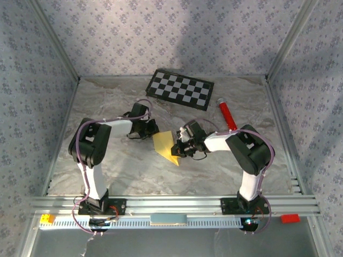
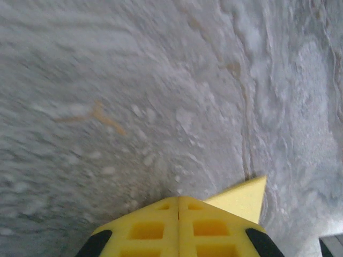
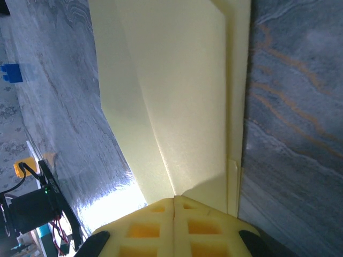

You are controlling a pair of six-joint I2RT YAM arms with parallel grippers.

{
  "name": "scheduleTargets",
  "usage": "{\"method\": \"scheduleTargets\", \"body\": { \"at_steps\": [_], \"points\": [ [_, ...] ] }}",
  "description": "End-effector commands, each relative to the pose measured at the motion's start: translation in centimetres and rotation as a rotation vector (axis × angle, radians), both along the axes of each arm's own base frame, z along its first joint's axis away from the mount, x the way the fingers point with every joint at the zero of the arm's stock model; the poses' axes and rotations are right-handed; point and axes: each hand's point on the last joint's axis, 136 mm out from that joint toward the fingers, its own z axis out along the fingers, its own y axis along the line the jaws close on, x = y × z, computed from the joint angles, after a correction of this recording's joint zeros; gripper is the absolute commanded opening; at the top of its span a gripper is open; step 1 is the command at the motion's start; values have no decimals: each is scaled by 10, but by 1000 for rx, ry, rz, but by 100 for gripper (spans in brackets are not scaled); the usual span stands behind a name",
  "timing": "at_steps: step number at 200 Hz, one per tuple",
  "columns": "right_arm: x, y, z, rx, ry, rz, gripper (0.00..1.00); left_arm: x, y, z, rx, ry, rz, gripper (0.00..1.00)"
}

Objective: Fold a paper plane with a square sheet of paper (pick it up from the middle)
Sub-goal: Fourth fold the wing at the center of the table.

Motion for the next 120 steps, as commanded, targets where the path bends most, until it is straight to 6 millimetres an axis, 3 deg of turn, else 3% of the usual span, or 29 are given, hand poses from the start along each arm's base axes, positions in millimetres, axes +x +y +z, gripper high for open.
{"method": "scheduleTargets", "body": {
  "at_steps": [1, 39, 77, 101, 120],
  "points": [
    [-36, -36, -46, -173, 158, 3, 0, 13, 14, -2, 63, -20, 22, 7],
    [-35, -37, -45, -165, 156, 11, 0, 20, 8, 28, 28, -69, 10, 8],
    [-31, -35, -41, -160, 149, 23, 0, 10, -5, 70, -25, -145, -16, 11],
    [-28, -34, -40, -157, 149, 20, 0, -12, -24, 74, -53, -151, -55, 11],
    [-28, -34, -39, -156, 147, 16, 0, -31, -41, 64, -85, -133, -88, 11]
  ]
}}
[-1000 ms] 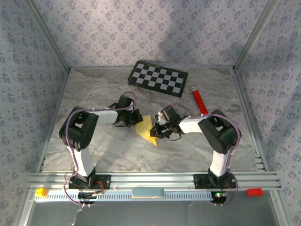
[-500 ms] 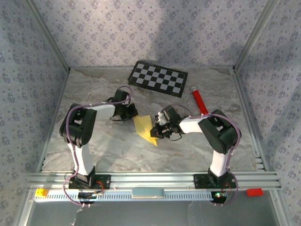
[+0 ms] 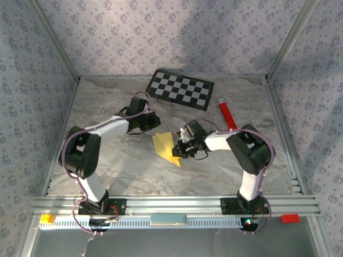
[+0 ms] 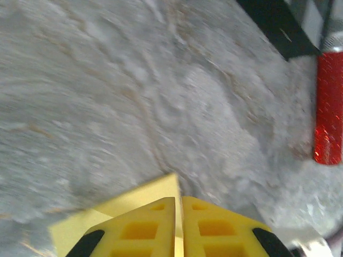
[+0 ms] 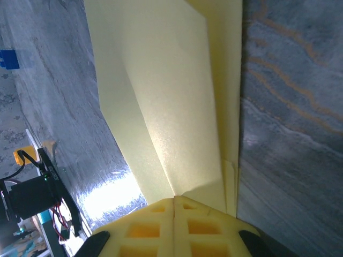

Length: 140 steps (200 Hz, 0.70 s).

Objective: Fold a paper plane with a square sheet of paper (pick it up from the middle)
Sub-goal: Fourth fold the wing at the center of the table.

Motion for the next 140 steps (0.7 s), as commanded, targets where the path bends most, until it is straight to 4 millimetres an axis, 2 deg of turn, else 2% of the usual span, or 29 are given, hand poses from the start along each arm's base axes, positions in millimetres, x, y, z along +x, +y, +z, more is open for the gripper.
{"method": "scheduleTargets", "body": {
  "at_steps": [1, 37, 78, 113, 140],
  "points": [
    [-23, -29, -39, -157, 122, -17, 0, -28, -20, -12, -34, 37, -46, 11],
    [-22, -28, -37, -153, 118, -18, 0, -51, -35, -42, -29, 90, -81, 10],
    [-19, -24, -30, -133, 109, -21, 0, -56, -28, -74, 31, 141, -77, 9],
    [-6, -9, -3, -66, 59, -15, 0, -65, -18, -97, 88, 183, -75, 7],
    [6, 7, 20, -20, 12, -3, 0, -70, -15, -105, 101, 198, -76, 7]
  ]
}}
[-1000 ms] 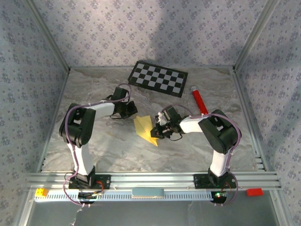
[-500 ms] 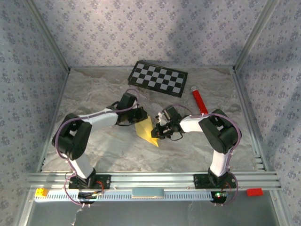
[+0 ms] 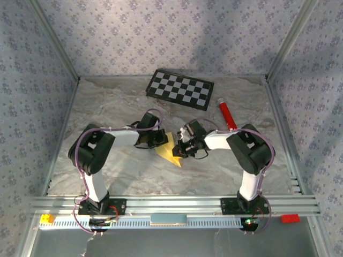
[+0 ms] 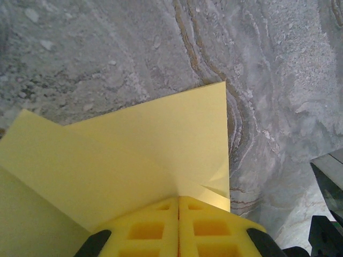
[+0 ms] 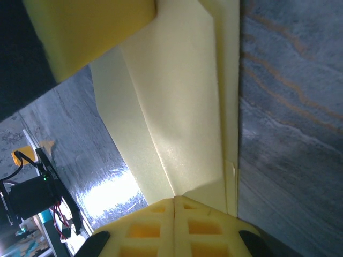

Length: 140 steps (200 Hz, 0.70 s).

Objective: Fold a paper plane with a square sheet of paper (pick it up from the middle)
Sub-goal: Fourth fold the wing at the center of the table.

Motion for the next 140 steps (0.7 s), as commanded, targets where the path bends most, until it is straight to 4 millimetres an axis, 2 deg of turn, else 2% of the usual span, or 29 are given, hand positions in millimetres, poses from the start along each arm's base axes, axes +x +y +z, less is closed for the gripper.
{"method": "scheduleTargets", "body": {
  "at_steps": [1, 28, 61, 93, 140],
  "points": [
    [6, 7, 17, -4, -12, -2, 0, -13, 13, -27, 66, 48, -2, 7],
    [17, 20, 20, -1, -28, 4, 0, -14, 13, -27, 65, 46, -7, 7],
    [26, 21, -2, -49, -5, -35, 0, -13, 12, -27, 62, 45, -12, 7],
    [14, 13, -20, -69, 32, -43, 0, -14, 14, -27, 71, 42, -7, 6],
    [0, 2, -7, -56, 15, -33, 1, -13, 16, -30, 86, 46, -7, 6]
  ]
}}
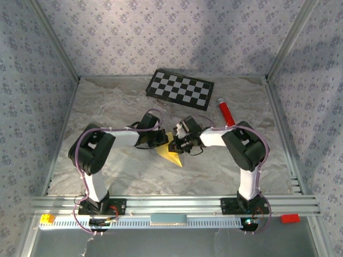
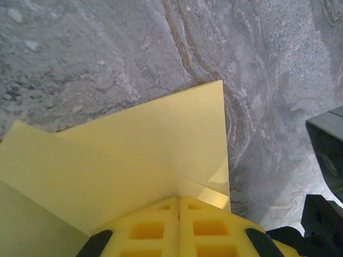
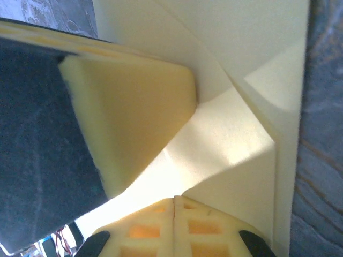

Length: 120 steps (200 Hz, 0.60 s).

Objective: Fold a paper plane with a square sheet of paper (pick it up from the middle)
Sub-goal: Fourth fold the wing at the center of the table.

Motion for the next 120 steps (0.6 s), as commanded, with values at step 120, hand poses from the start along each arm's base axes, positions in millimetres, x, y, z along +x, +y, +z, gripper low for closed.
{"method": "scheduleTargets", "body": {
  "at_steps": [120],
  "points": [
    [-39, -30, 12, -38, 12, 43, 6, -13, 15, -30, 92, 65, 1, 6]
  ]
}}
